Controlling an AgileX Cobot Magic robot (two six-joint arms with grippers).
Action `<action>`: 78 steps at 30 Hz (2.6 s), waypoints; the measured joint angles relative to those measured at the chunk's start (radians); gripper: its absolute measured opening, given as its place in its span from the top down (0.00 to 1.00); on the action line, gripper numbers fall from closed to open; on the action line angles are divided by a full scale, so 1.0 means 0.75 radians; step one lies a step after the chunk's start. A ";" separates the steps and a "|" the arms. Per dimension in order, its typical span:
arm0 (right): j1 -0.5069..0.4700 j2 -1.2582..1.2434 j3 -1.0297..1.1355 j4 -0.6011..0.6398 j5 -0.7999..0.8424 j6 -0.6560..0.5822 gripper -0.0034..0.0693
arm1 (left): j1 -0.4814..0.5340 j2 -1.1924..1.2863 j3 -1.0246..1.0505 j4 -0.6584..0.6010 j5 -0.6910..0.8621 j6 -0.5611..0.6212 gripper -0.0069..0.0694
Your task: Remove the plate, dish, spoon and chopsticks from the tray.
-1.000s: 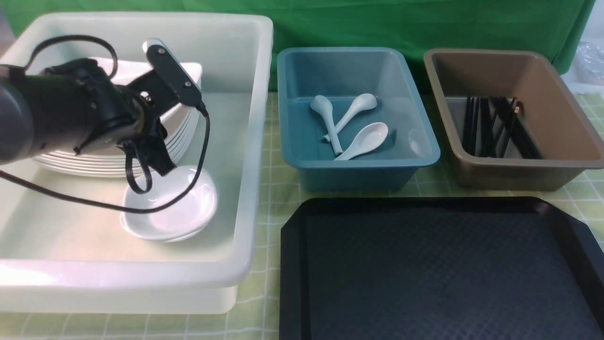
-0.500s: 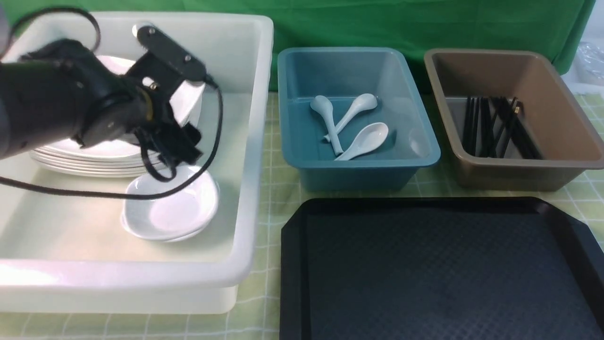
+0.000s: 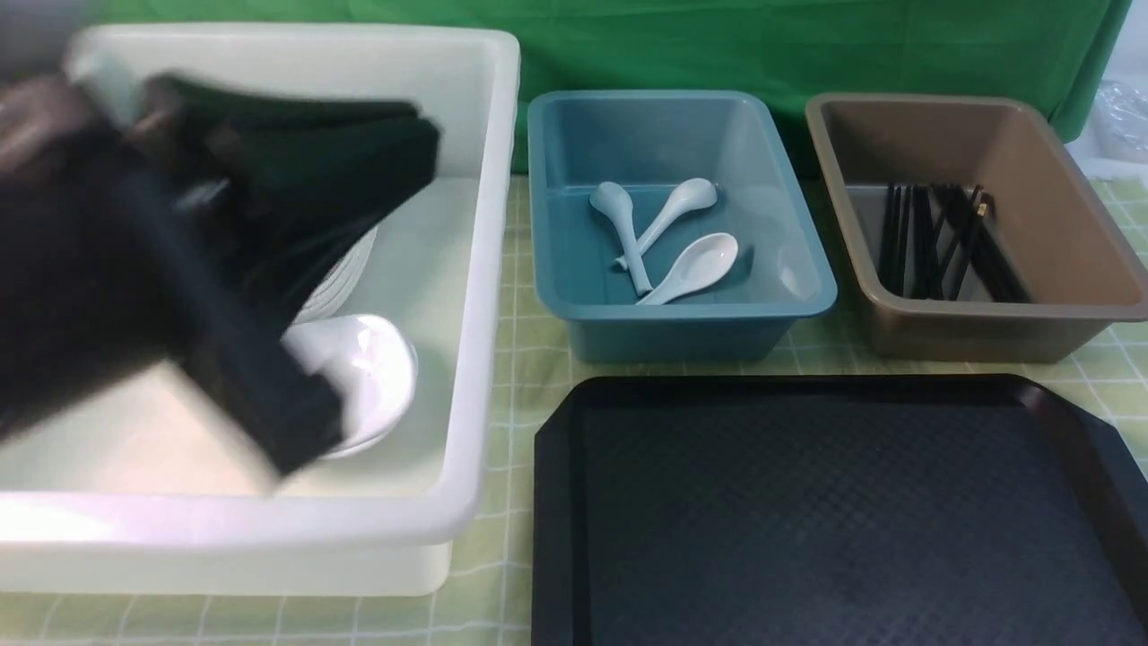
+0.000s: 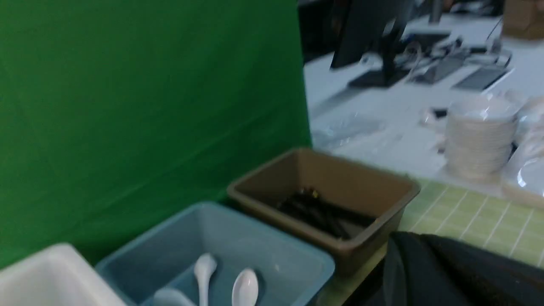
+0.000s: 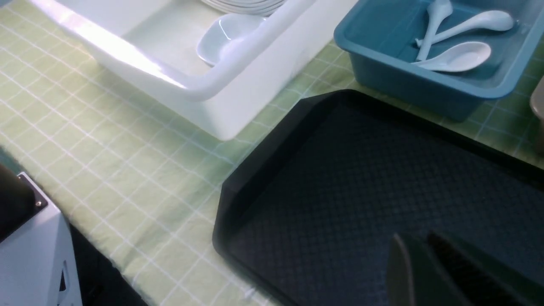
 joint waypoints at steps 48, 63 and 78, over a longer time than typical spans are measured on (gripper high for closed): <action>-1.219 -0.655 1.225 0.161 -0.924 -0.419 0.93 | -0.007 -0.167 0.678 0.000 -0.213 0.012 0.90; -1.219 -0.659 1.306 0.175 -0.980 -0.418 0.93 | -0.007 -0.167 0.678 0.000 -0.214 0.012 0.90; -1.219 -0.659 1.306 0.175 -0.981 -0.419 0.87 | -0.007 -0.167 0.678 0.000 -0.218 0.012 0.90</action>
